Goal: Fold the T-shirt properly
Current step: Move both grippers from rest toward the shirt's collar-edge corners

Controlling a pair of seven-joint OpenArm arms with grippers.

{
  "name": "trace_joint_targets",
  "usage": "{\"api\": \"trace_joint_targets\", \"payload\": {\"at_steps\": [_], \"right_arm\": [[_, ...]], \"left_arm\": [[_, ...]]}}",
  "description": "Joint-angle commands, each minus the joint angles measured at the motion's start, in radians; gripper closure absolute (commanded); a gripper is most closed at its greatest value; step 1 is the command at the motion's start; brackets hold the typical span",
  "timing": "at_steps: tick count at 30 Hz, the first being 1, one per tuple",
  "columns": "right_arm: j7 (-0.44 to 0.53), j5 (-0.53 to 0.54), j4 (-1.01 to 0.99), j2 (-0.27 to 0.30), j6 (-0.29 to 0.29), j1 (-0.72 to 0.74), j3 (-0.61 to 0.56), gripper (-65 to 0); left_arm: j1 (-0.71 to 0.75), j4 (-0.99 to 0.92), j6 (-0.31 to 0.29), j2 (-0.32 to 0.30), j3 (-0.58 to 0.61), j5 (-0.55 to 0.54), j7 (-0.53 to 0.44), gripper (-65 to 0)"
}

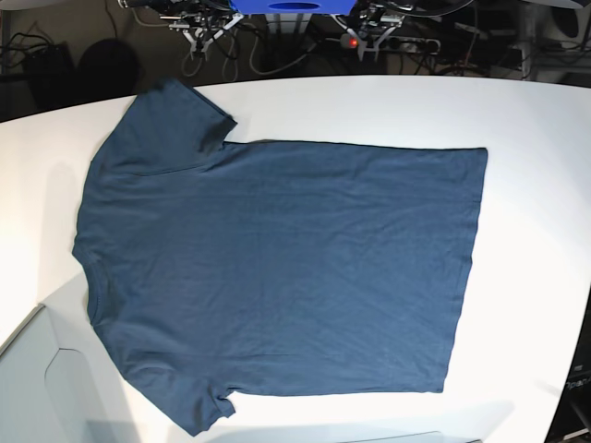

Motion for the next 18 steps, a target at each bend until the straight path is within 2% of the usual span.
{"api": "trace_joint_targets", "payload": {"at_steps": [1, 5, 12, 18], "right_arm": [[0.001, -0.002, 0.001, -0.001, 0.027, -0.004, -0.001, -0.4], [0.001, -0.002, 0.006, -0.001, 0.027, -0.022, -0.002, -0.4], [-0.010, -0.004, 0.154, 0.004, 0.024, -0.105, -0.004, -0.4], [-0.010, -0.004, 0.168, 0.006, 0.024, -0.151, -0.004, -0.4]], "left_arm": [[0.004, 0.001, -0.002, 0.006, -0.001, -0.001, 0.002, -0.2], [0.004, 0.001, -0.002, 0.006, 0.002, -0.001, 0.008, -0.2], [0.008, 0.000, -0.002, 0.000, 0.008, 0.002, 0.008, -0.2], [0.011, 0.000, -0.002, 0.000, 0.008, -0.001, 0.005, -0.2]]}}
